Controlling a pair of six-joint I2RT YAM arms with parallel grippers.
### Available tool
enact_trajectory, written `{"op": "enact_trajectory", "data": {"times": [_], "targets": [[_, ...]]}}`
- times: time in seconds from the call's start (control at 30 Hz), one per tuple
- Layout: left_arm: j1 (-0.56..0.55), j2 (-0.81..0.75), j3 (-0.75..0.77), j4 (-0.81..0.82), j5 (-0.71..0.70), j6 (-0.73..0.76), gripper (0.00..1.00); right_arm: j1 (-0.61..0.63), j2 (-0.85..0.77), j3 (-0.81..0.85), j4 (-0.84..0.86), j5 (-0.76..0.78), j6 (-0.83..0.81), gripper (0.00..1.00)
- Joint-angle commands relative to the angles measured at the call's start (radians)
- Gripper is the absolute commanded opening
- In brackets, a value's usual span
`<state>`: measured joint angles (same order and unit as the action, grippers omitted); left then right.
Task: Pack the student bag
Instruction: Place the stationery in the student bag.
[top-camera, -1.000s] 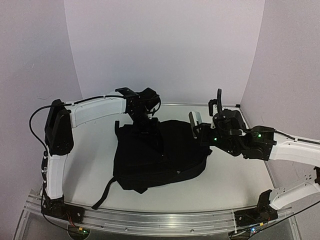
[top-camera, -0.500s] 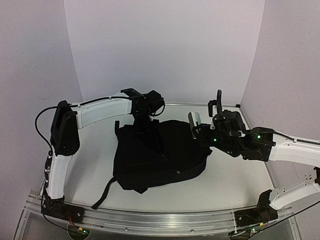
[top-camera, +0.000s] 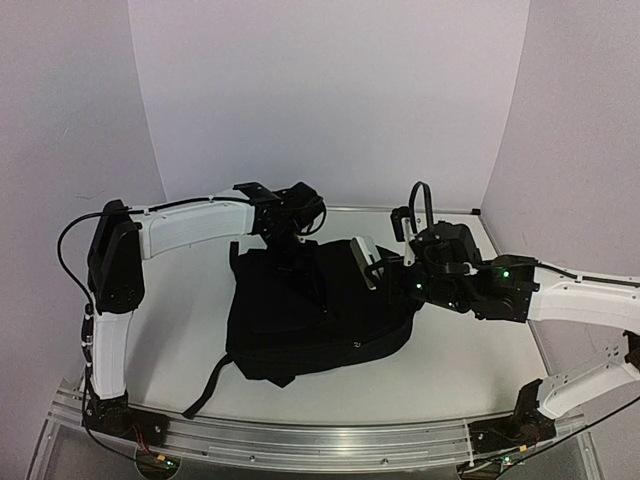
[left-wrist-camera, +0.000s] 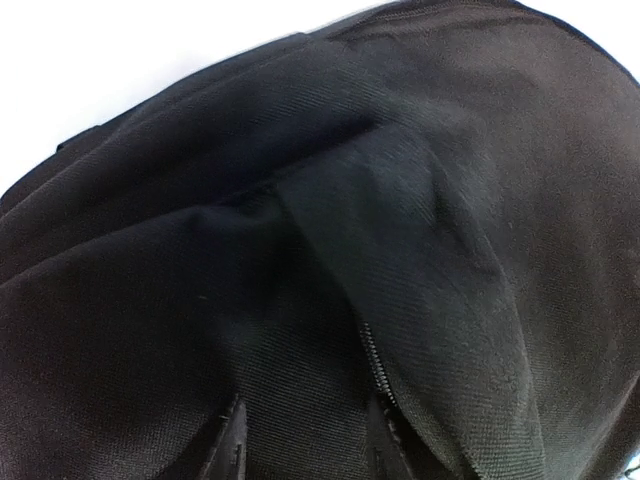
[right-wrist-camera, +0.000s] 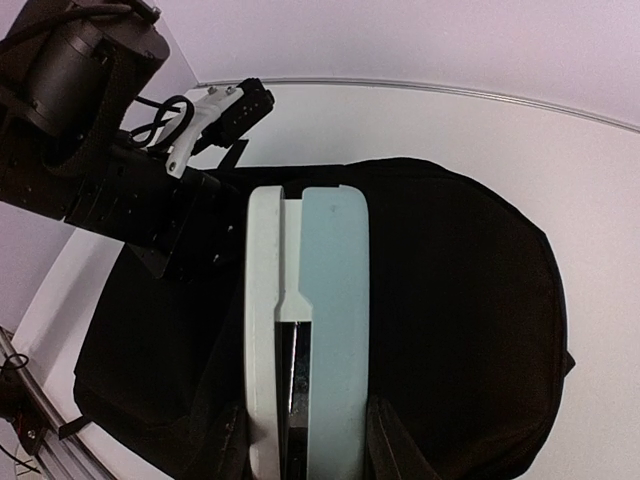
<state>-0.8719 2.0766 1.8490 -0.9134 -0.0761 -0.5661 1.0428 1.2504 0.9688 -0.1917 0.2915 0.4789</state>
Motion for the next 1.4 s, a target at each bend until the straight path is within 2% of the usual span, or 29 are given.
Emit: {"op": "enact_trajectory", "data": {"times": [0.0,0.23,0.43,0.6,0.77,1.13,1.37], "targets": [[-0.019,0.02,0.058,-0.05,0.021,0.059,0.46,-0.002,-0.009,0.038,0.07,-0.006,-0.007,0.19],[-0.064,0.08,0.127,-0.094,-0.025,0.088,0.6,-0.003,-0.057,0.004,0.077,0.006,0.007,0.19],[-0.07,0.121,0.121,-0.211,-0.094,0.036,0.63,-0.002,-0.11,-0.023,0.078,0.039,0.029,0.19],[-0.07,0.164,0.082,-0.326,-0.13,-0.011,0.6,-0.003,-0.159,-0.033,0.08,0.066,0.036,0.2],[-0.07,0.158,0.025,-0.349,-0.152,-0.031,0.49,-0.002,-0.189,-0.044,0.083,0.082,0.043,0.2],[-0.07,0.147,0.013,-0.365,-0.198,-0.048,0.24,-0.003,-0.176,-0.054,0.084,0.068,0.053,0.2],[-0.07,0.072,-0.016,-0.319,-0.262,-0.082,0.01,0.0,-0.13,-0.037,0.086,-0.013,0.018,0.19]]}}
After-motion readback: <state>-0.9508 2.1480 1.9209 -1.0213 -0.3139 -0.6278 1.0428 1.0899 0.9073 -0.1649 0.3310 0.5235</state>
